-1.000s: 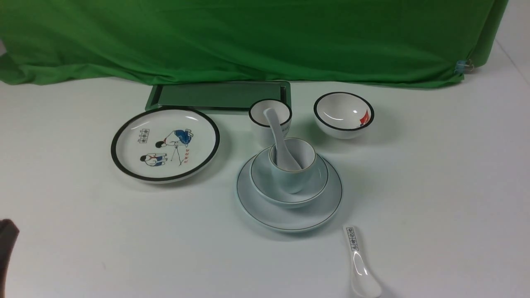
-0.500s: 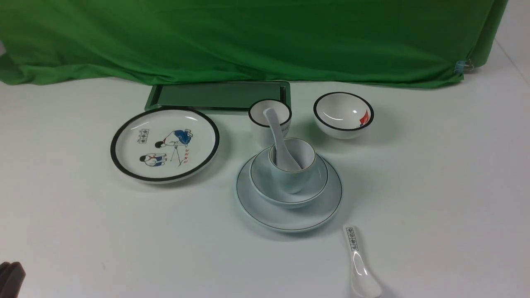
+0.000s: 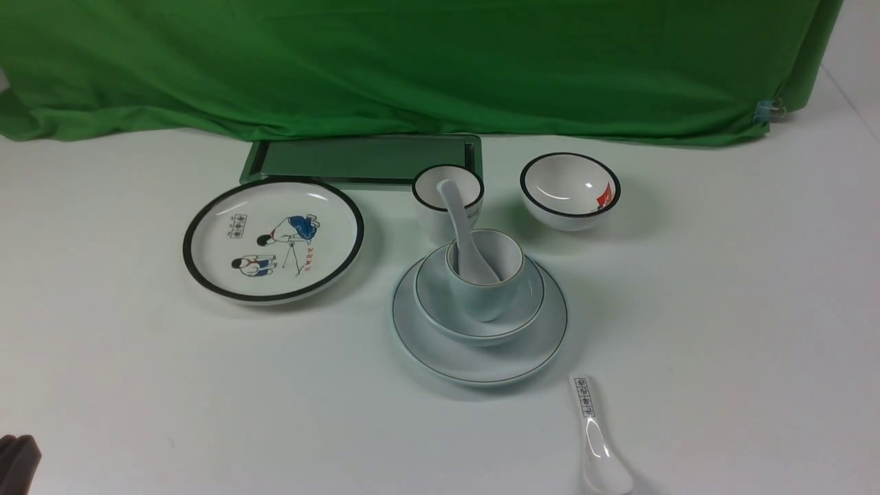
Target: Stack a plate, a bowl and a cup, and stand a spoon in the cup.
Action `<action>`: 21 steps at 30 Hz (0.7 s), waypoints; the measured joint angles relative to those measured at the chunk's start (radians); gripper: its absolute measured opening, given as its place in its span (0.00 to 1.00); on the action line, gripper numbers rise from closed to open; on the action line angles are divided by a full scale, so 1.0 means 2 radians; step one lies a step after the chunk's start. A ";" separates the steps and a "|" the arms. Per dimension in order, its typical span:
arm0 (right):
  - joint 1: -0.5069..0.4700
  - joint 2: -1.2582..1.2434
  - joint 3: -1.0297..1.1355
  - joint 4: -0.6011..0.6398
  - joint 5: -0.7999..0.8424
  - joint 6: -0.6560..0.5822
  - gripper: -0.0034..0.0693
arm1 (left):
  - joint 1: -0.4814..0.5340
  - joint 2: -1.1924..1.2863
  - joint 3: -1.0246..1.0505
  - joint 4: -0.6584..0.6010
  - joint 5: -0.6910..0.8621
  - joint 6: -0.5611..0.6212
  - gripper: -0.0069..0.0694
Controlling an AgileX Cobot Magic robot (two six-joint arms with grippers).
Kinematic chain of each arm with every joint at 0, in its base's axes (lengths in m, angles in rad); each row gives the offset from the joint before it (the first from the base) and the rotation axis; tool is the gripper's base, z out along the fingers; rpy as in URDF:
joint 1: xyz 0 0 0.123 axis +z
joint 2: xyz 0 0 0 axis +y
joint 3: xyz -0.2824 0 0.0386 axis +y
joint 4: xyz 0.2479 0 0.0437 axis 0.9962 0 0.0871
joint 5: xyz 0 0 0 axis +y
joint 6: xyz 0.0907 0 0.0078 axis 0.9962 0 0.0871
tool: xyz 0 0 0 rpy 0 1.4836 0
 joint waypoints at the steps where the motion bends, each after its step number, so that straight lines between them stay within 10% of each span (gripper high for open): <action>1: 0.000 0.000 0.000 0.000 0.000 -0.001 0.28 | 0.000 0.000 0.000 0.000 0.000 0.000 0.08; 21: 0.000 0.000 0.000 0.000 0.000 -0.001 0.37 | 0.000 0.000 0.000 0.000 0.000 0.000 0.08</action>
